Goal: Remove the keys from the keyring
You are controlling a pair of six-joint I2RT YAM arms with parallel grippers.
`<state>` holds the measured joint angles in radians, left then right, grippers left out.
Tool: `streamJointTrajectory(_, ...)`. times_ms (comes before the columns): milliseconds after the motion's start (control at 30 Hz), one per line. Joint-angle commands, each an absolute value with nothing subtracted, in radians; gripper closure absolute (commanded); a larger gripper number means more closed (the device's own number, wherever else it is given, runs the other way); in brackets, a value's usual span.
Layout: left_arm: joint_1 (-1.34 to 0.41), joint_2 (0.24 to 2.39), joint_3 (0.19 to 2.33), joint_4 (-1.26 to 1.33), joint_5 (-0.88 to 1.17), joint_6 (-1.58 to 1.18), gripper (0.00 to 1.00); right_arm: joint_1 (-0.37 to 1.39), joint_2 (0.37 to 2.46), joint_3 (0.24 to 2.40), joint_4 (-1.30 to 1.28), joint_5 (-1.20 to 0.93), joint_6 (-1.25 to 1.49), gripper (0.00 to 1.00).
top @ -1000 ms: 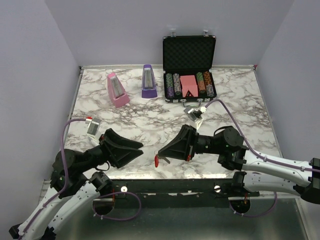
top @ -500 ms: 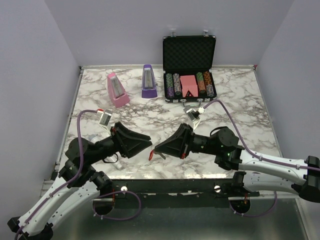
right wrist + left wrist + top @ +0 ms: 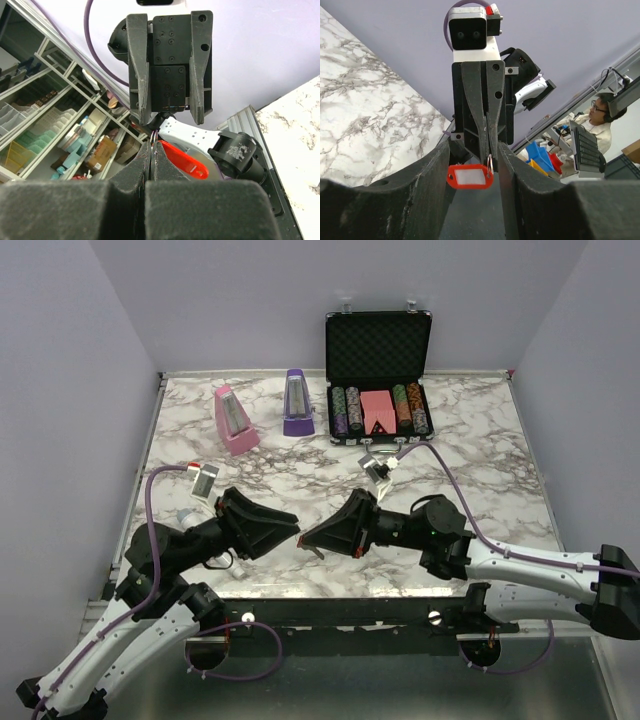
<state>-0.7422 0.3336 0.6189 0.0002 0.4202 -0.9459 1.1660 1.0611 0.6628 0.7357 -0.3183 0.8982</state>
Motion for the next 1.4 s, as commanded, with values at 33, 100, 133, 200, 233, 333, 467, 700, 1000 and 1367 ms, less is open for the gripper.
streamJointTrajectory(33,-0.747,0.324,0.607,0.02,0.426,-0.928,0.52,1.172,1.083,0.696,0.779,-0.341,0.896,0.99)
streamJointTrajectory(100,-0.749,0.325,0.609,0.017,0.433,-0.925,0.55,1.172,1.086,0.699,0.779,-0.341,0.894,0.99)
streamJointTrajectory(133,-0.747,0.325,0.609,0.014,0.434,-0.923,0.55,1.172,1.088,0.701,0.779,-0.339,0.891,0.99)
streamJointTrajectory(200,-0.749,0.322,0.609,0.003,0.434,-0.92,0.57,1.172,1.088,0.703,0.779,-0.337,0.89,0.99)
streamJointTrajectory(233,-0.747,0.316,0.609,0.002,0.433,-0.92,0.57,1.173,1.085,0.704,0.776,-0.336,0.887,0.99)
streamJointTrajectory(333,-0.747,0.296,0.6,0.002,0.422,-0.922,0.59,1.172,1.077,0.701,0.765,-0.33,0.884,0.99)
streamJointTrajectory(467,-0.747,0.281,0.598,0.002,0.417,-0.922,0.6,1.172,1.081,0.693,0.779,-0.333,0.885,0.99)
streamJointTrajectory(700,-0.747,0.296,0.617,-0.038,0.451,-0.908,0.6,1.172,1.094,0.704,0.789,-0.337,0.884,0.99)
streamJointTrajectory(1000,-0.747,0.299,0.617,-0.045,0.465,-0.899,0.62,1.173,1.109,0.715,0.779,-0.342,0.879,0.99)
streamJointTrajectory(1367,-0.747,0.302,0.626,-0.051,0.498,-0.882,0.71,1.173,1.124,0.713,0.792,-0.36,0.884,0.99)
